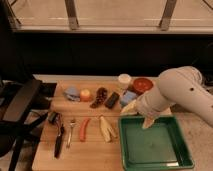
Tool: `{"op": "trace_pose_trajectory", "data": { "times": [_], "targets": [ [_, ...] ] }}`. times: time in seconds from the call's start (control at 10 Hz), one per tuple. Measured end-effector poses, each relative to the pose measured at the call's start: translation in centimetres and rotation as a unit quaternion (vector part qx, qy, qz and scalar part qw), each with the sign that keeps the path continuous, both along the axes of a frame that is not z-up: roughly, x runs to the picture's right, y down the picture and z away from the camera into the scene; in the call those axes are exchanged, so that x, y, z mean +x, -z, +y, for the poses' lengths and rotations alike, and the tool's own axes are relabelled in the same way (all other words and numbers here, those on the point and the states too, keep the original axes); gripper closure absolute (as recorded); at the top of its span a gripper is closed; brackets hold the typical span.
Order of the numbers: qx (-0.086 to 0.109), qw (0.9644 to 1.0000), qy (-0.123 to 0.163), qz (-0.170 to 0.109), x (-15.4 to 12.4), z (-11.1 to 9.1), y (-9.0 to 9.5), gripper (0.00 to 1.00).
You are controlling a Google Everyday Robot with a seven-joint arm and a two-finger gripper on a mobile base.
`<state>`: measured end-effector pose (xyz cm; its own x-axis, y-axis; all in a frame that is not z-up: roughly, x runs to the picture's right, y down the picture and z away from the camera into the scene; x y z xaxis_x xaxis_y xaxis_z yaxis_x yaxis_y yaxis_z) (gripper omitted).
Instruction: Place fork in tray
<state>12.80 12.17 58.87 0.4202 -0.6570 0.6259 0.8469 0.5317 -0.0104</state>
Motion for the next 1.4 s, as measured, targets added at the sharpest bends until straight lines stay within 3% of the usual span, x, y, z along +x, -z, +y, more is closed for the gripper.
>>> {"op": "trace_pose_trajectory", "data": {
  "times": [0.2,0.4,0.6,0.9,1.1,1.4],
  "targets": [
    [0.012,0.9994,0.032,-0.009,-0.2,-0.9,-0.2,0.34],
    [0.023,0.9970,0.069,-0.027,-2.4,-2.1,-1.0,0.34],
    [0.031,0.9926,0.106,-0.052,-6.4,-3.1,-2.0,0.34],
    [0.032,0.9828,0.154,-0.096,-14.3,-3.9,-4.4,0.34],
    [0.021,0.9775,0.165,-0.129,-19.7,-3.6,-6.2,0.34],
    [0.015,0.9767,0.165,-0.137,-21.0,-3.4,-6.7,0.34]
  ]
}}
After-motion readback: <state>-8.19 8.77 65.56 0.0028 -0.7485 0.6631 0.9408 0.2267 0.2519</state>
